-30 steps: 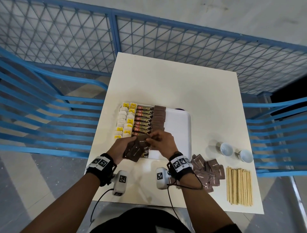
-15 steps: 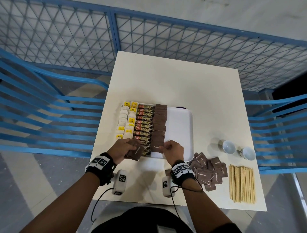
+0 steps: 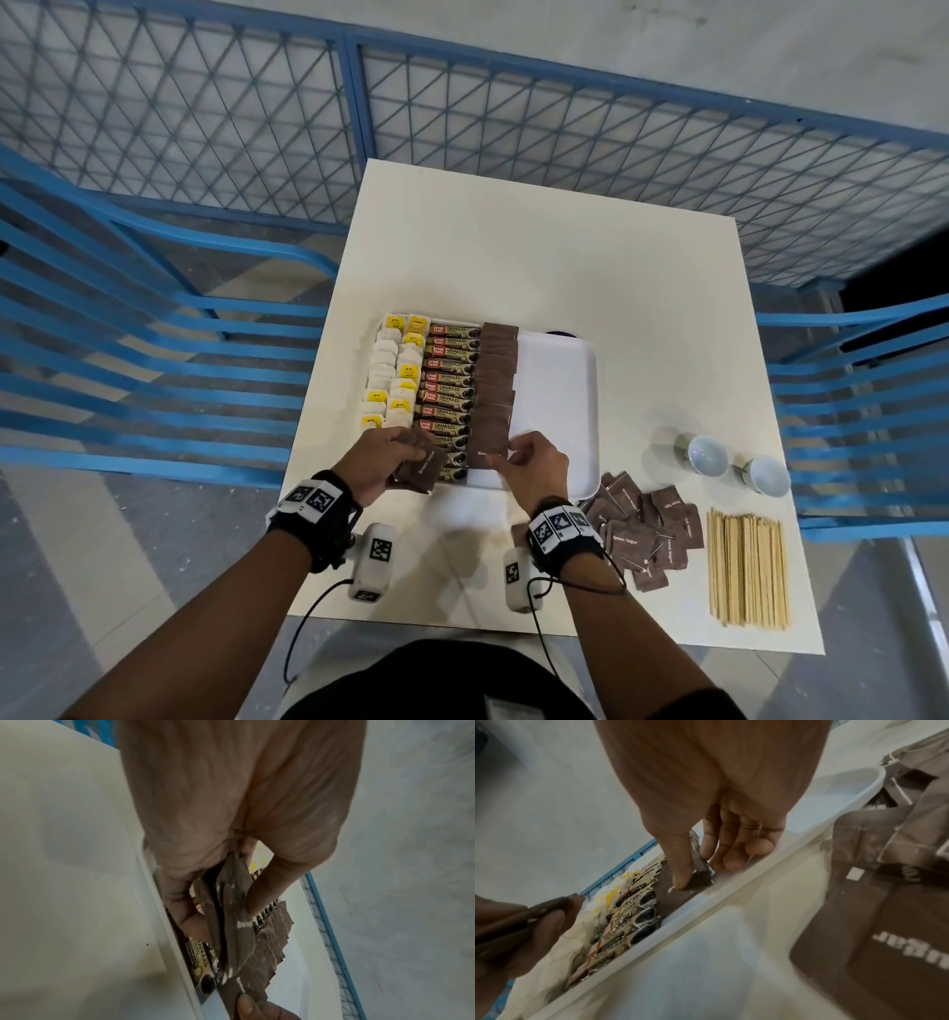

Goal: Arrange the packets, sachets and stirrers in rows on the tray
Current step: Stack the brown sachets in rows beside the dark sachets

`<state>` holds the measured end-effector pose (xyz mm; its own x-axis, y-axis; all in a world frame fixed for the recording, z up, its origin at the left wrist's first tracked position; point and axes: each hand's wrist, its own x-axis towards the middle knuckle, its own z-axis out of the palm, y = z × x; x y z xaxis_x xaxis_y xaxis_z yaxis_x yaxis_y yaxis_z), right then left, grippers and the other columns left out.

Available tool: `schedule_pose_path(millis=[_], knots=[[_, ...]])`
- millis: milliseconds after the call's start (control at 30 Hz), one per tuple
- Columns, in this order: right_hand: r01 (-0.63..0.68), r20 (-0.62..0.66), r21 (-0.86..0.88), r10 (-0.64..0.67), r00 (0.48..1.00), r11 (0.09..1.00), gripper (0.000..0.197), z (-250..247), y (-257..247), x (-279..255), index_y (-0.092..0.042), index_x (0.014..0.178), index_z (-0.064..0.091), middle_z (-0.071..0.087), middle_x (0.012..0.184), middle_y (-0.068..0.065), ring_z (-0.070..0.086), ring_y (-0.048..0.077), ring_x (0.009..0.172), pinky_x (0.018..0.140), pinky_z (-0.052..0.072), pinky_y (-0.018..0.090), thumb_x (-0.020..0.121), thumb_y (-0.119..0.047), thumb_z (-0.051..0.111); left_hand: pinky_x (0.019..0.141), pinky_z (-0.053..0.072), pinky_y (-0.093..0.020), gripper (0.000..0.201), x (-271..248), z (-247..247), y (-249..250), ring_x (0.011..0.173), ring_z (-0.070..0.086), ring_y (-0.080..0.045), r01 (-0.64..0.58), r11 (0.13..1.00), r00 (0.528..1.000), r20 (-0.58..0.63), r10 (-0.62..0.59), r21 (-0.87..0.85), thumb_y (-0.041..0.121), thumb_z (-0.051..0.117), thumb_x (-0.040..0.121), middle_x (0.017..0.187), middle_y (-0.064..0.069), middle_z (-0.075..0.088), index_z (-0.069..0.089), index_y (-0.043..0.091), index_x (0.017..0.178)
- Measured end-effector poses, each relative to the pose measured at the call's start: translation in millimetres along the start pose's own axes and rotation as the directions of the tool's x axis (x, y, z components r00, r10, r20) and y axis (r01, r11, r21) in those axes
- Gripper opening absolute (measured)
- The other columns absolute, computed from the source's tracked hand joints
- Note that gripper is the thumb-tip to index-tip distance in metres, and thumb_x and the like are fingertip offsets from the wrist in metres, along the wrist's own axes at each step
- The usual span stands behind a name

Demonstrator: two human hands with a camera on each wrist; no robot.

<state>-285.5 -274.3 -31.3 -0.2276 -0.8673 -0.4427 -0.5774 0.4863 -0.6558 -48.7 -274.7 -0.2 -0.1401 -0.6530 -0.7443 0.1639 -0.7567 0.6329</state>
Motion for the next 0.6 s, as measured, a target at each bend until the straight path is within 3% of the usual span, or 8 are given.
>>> schedule_pose_path(millis=[167,300,433,500,600], knots=[[-0.015,0.007,0.005,0.015,1.000,1.000,0.032,1,0,2,-0.021,0.086,0.064,0.068,0.074,-0.003,0.060,0.005,0.067,0.059,0.038,0.006,0.070,-0.031,0.090,0.069,0.061,-0.039,0.029,-2,0,-3,0.093,0.066,-0.030,-0.037,0.999,0.999,0.040,0.036,0.001,-0.017,0.059,0.088,0.104,-0.019,0.066,0.067,-0.003,0.111],[-0.002,0.006,-0.004,0.002,1.000,1.000,0.033,0,0,0,-0.023,0.086,0.062,0.069,0.074,-0.003,0.064,0.011,0.072,0.061,0.039,0.008,0.071,-0.034,0.089,0.083,0.055,-0.052,0.031,1,-2,-5,0.095,0.063,-0.037,-0.030,1.000,0.999,0.016,0.030,0.010,-0.013,0.064,0.088,0.108,-0.025,0.065,0.064,-0.010,0.118],[0.047,-0.112,-0.020,-0.049,0.993,0.999,0.029,-7,-4,-4,-0.022,0.093,0.063,0.065,0.077,-0.003,0.060,0.011,0.075,0.065,0.039,0.018,0.078,-0.040,0.080,0.068,0.062,-0.046,0.032,-3,0,-3,0.093,0.069,-0.037,-0.048,0.999,0.999,0.008,0.048,-0.005,-0.008,0.068,0.088,0.109,-0.025,0.069,0.064,-0.009,0.120],[0.123,-0.150,0.005,-0.121,0.981,0.992,0.023,-9,-11,-8,-0.023,0.092,0.065,0.063,0.074,-0.006,0.059,0.008,0.071,0.066,0.039,0.021,0.082,-0.041,0.075,0.071,0.062,-0.050,0.029,-5,0,-2,0.093,0.069,-0.038,-0.058,0.998,0.998,0.015,0.058,0.010,-0.004,0.070,0.088,0.106,-0.024,0.071,0.068,-0.005,0.116],[0.219,0.020,0.110,-0.222,0.975,0.970,0.018,-6,-28,-10,-0.024,0.093,0.069,0.067,0.077,-0.010,0.061,-0.001,0.071,0.064,0.045,0.011,0.086,-0.038,0.075,0.080,0.059,-0.058,0.030,-6,2,-1,0.092,0.070,-0.038,-0.068,0.997,0.998,0.008,0.067,0.040,0.001,0.074,0.086,0.106,-0.024,0.073,0.069,-0.003,0.116]])
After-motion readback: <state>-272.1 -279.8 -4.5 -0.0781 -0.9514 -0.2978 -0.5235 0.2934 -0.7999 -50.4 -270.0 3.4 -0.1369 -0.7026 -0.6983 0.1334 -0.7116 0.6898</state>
